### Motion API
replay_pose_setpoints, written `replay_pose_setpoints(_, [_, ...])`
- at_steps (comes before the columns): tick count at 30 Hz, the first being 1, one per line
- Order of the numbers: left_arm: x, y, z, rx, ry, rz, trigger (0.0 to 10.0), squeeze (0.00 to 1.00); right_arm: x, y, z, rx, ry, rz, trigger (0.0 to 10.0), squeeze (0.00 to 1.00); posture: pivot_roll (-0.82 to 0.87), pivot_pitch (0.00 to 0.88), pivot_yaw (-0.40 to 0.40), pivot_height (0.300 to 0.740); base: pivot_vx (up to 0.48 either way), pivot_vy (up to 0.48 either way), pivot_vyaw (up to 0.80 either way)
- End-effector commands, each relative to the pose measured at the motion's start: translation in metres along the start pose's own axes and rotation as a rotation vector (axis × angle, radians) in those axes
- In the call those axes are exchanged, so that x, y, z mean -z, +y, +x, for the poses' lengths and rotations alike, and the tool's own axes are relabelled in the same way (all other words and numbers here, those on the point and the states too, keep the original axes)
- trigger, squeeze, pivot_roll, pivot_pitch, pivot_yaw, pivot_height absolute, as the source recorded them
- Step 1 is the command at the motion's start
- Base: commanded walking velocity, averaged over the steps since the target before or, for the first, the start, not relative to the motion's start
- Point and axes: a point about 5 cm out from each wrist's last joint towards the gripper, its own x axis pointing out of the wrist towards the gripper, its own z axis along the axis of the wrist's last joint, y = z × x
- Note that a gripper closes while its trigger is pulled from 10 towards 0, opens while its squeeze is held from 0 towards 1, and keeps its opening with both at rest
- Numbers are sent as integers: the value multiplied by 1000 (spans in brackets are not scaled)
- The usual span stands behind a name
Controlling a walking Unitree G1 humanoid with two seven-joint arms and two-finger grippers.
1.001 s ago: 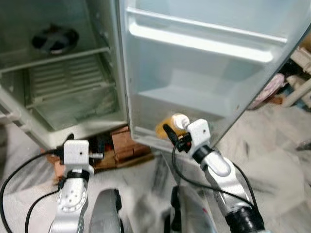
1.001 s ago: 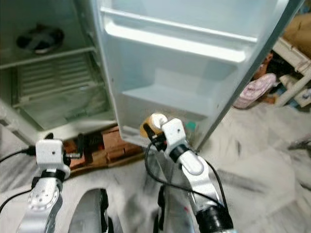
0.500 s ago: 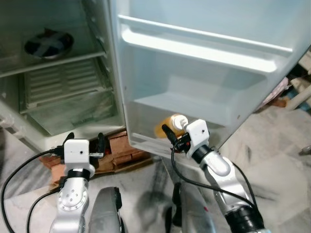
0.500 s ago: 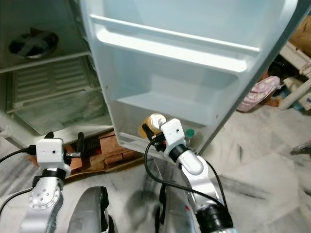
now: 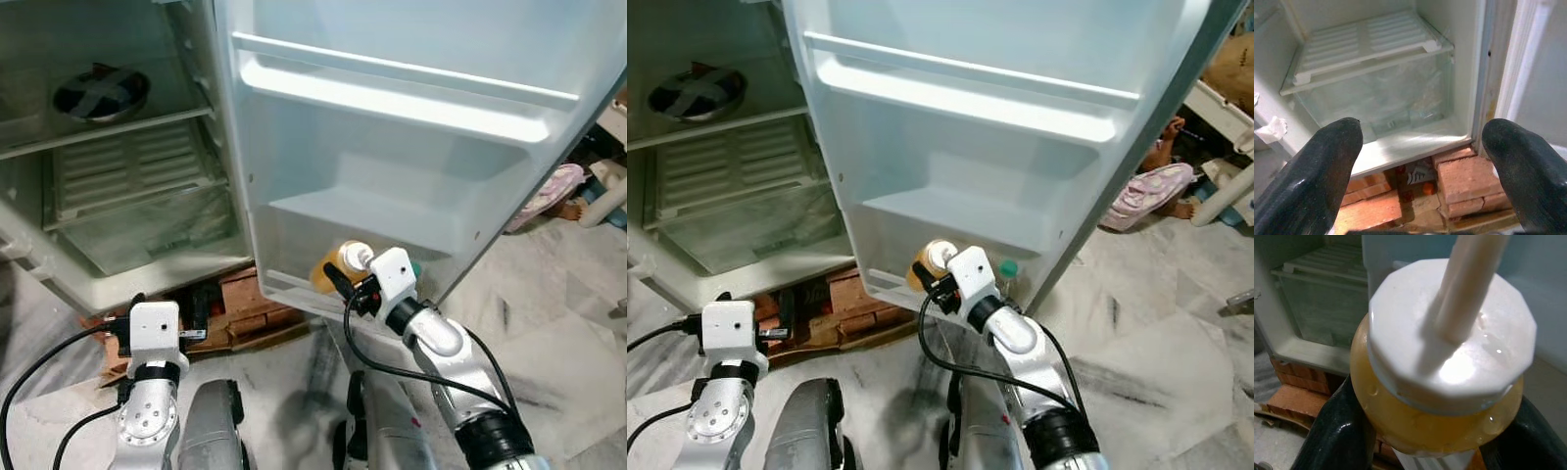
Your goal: Restocking fridge
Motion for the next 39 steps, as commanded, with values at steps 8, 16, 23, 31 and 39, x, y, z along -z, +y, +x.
replay_pose_setpoints(8, [1, -1, -5, -4, 25, 10, 10000, 0, 3, -2, 7, 1, -2, -22, 10000, 0, 25, 178, -38, 552, 0, 0, 0])
replay_pose_setpoints(16, [6, 4, -21, -26, 78, 63, 10000, 0, 0, -7, 21, 83, -23, -90, 10000, 0, 44, 199, -21, 552, 0, 0, 0])
replay_pose_setpoints(23, [23, 15, -45, -54, 189, 104, 10000, 0, -14, -13, 43, 130, -33, -164, 10000, 0, 56, 230, -27, 552, 0, 0, 0])
replay_pose_setpoints(31, [23, 14, -55, -42, 229, 106, 10000, 0, -13, -11, 57, 147, 24, -211, 10000, 0, 87, 273, -41, 552, 0, 0, 0])
replay_pose_setpoints(39, [14, 15, -64, -52, 232, 98, 10000, 0, -9, -11, 62, 188, 75, -257, 10000, 0, 124, 325, -57, 552, 0, 0, 0])
